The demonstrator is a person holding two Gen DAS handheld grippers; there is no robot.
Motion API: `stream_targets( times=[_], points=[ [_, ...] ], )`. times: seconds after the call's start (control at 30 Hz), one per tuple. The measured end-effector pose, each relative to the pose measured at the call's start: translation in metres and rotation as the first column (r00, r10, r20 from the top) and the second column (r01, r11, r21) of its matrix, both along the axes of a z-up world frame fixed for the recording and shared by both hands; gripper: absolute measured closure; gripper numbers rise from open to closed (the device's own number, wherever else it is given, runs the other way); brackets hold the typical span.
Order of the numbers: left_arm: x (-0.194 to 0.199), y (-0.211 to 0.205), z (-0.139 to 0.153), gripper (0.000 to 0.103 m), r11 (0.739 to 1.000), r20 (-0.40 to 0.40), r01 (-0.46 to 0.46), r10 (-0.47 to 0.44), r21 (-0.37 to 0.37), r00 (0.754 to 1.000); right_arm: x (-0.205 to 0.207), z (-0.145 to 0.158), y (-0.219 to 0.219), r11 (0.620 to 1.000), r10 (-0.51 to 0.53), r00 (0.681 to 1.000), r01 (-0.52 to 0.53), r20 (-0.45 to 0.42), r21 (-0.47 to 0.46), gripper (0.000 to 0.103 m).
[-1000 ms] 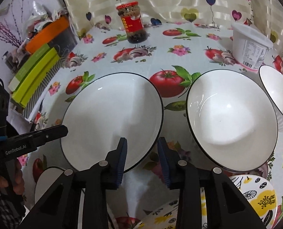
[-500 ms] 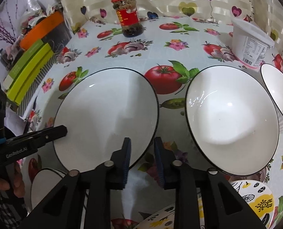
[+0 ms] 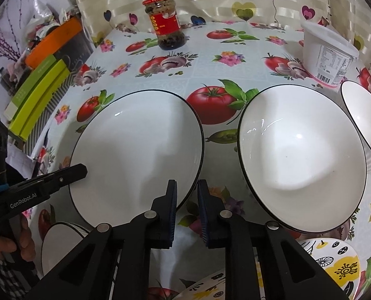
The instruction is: Organize plates and bowls
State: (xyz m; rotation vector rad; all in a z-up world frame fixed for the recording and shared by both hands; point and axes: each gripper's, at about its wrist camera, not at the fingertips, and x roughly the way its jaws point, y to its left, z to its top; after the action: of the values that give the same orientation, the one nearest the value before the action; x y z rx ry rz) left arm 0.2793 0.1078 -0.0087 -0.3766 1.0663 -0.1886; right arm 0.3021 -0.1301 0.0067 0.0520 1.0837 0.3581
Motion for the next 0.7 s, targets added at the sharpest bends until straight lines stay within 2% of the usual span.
stream_targets(
  times=[0.27, 0.5, 0.7],
  points=[
    [0.0006, -0.0011, 0.0007, 0.084, 1.000, 0.001, 0.005, -0.005, 0.017, 1.000, 0.0053, 0.0003, -0.0014, 1.000, -0.016, 0.999, 0.017, -0.044, 0.021, 0.087],
    [0.0010, -0.0007, -0.0003, 0.084, 1.000, 0.000, -0.001, 0.001, 0.007, 1.000, 0.0045, 0.0000, -0.0004, 1.000, -0.007, 1.000, 0.008, -0.028, 0.016, 0.087],
    [-0.0014, -0.0059, 0.0021, 0.084, 0.998, 0.018, 0.001, -0.002, 0.063, 1.000, 0.0016, 0.0001, 0.0000, 1.000, -0.002, 1.000, 0.002, -0.001, 0.008, 0.088]
  ],
)
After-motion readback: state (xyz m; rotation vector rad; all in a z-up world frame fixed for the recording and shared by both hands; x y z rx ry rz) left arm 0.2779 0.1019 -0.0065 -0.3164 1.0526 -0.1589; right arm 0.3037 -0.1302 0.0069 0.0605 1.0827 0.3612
